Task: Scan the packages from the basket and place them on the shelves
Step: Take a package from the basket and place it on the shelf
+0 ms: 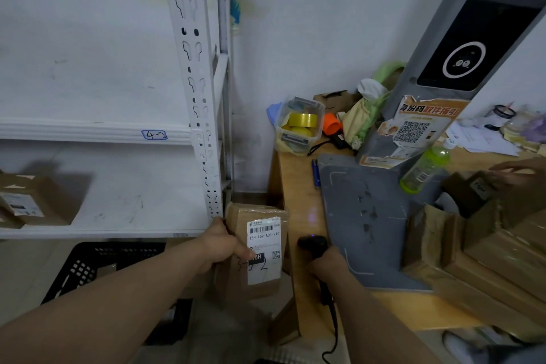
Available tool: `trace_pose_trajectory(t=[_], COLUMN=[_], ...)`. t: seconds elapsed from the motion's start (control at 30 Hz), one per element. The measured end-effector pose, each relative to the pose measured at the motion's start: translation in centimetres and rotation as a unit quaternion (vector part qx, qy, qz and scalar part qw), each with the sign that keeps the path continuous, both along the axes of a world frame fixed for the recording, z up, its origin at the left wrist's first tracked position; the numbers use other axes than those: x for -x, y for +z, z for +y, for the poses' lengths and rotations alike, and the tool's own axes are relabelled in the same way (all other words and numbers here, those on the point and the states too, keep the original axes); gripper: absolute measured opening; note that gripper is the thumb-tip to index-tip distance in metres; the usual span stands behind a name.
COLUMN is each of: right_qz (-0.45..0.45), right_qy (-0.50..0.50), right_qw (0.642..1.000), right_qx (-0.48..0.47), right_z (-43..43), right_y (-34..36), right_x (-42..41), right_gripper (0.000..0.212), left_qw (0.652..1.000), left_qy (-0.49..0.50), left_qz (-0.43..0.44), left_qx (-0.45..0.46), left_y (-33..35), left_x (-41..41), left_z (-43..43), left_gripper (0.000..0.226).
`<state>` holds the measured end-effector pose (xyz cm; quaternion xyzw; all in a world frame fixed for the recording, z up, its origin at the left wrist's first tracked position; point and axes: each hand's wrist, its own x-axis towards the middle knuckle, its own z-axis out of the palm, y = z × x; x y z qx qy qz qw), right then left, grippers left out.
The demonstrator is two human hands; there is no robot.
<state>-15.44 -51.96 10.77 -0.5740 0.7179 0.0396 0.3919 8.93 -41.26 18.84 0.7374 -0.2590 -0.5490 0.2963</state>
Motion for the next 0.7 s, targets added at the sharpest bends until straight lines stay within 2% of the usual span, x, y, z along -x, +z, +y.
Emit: trace_pose_trajectory(t=[0.1,0.27,0.4,0.6,0.7], right_qz=[-0.003,0.019,0.016,-0.165,-0.229], right_qy=[-0.017,-0.015,0.008,-0.020,0.018], right_qw=[1.000,0.998,0.994,0.980,0.971], right_qx=[-0.004,0.050,0.106,0.109,0.068], right_z=[0.6,1.3,1.6,3.7,5.5], right_y=[1.0,2.7,4.9,9.7,13.5], right_x=[-0.1,-0.3,-1.1,-4.9,-7.5], right_gripper=[0.074,0.059,0.063,0.060,0.049], left_qw=[1.000,1.000,1.000,0.999,0.997], left_qy=[0.002,0.005,0.011,0.033,0.043], left_qz=[0.003,0.002,0.014,0.029,0.046], left_qx=[-0.001,-0.004,0.007,0.030,0.042], left_y=[0.1,0.3,1.0,2.8,4.3], left_x=[0.2,0.4,0.2,-1.9,-4.0], left_z=[0.6,1.5,2.5,5.1,7.3], left_gripper=[0.086,0.086,0.080,0.083,0.084])
